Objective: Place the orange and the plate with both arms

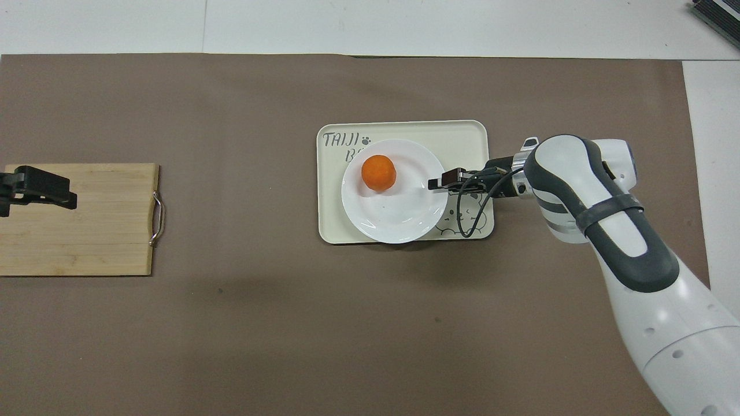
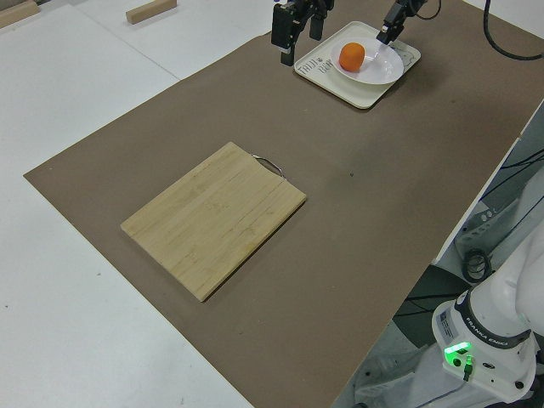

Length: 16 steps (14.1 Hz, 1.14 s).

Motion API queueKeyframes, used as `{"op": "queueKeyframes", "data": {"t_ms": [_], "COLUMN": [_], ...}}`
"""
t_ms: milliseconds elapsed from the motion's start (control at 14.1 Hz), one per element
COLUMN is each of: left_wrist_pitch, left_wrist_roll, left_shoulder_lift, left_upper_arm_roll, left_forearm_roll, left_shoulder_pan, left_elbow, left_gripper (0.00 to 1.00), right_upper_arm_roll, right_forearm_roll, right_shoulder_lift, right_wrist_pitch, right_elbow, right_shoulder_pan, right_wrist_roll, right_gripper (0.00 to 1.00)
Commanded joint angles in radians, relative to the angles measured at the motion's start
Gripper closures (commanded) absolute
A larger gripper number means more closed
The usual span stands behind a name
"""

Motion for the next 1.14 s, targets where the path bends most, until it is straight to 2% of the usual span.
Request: {"op": "queueKeyframes", "data": {"t_ms": [0, 213, 497, 639, 780, 1064], "left_wrist_pitch": [-0.027, -0.027, -0.027, -0.027, -0.027, -0.027], "left_wrist_roll": [-0.010, -0.010, -0.010, -0.012, -0.010, -0.010], "left_shoulder_lift": [0.016, 0.016, 0.016, 0.016, 0.016, 0.016], "left_upper_arm_roll": [-0.003, -0.002, -0.003, -0.003, -0.003, -0.003], "left_forearm_roll": [0.006, 0.006, 0.006, 0.006, 0.006, 0.006], "left_shoulder_pan": [0.005, 0.005, 0.005, 0.005, 0.005, 0.005], "left_elbow": [0.031, 0.031, 0.031, 0.031, 0.031, 0.031], "left_gripper": [0.00, 0.00, 0.00, 0.00, 0.00, 0.00], "right_upper_arm_roll": [0.002, -0.018, -0.025, -0.033, -0.042, -0.047], "right_forearm_roll": [-0.078, -0.169, -0.532, -0.655, -0.700, -0.939], "right_shoulder_lift": [-0.035, -0.075, -0.202, -0.251, -0.266, -0.348], "right_wrist_pitch": [0.009, 0.014, 0.001, -0.052, -0.100, -0.133], "right_elbow": [0.012, 0.013, 0.018, 0.018, 0.019, 0.018], "right_shoulder_pan": [-0.017, -0.016, -0.019, -0.049, -0.084, -0.108], "right_wrist_roll": [0.042, 0.143, 0.403, 0.433, 0.435, 0.510], "right_gripper": [0.00, 0.00, 0.00, 0.00, 0.00, 0.00]}}
